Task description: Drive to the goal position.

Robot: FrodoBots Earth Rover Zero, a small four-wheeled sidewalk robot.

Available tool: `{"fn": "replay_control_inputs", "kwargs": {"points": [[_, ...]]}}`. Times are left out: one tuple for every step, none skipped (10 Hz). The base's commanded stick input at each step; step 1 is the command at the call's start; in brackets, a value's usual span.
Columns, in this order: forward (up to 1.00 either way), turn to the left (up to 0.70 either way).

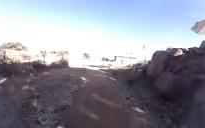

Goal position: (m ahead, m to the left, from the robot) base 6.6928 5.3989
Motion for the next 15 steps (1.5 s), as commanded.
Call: {"fn": "replay_control_inputs", "kwargs": {"points": [[0.50,0.00],[0.50,0.00],[0.50,0.00],[0.50,0.00],[0.50,0.00],[0.50,0.00],[0.50,0.00],[0.50,0.00],[0.50,0.00],[0.50,0.00],[0.50,0.00],[0.50,0.00],[0.50,0.00],[0.50,0.00],[0.50,0.00]]}}
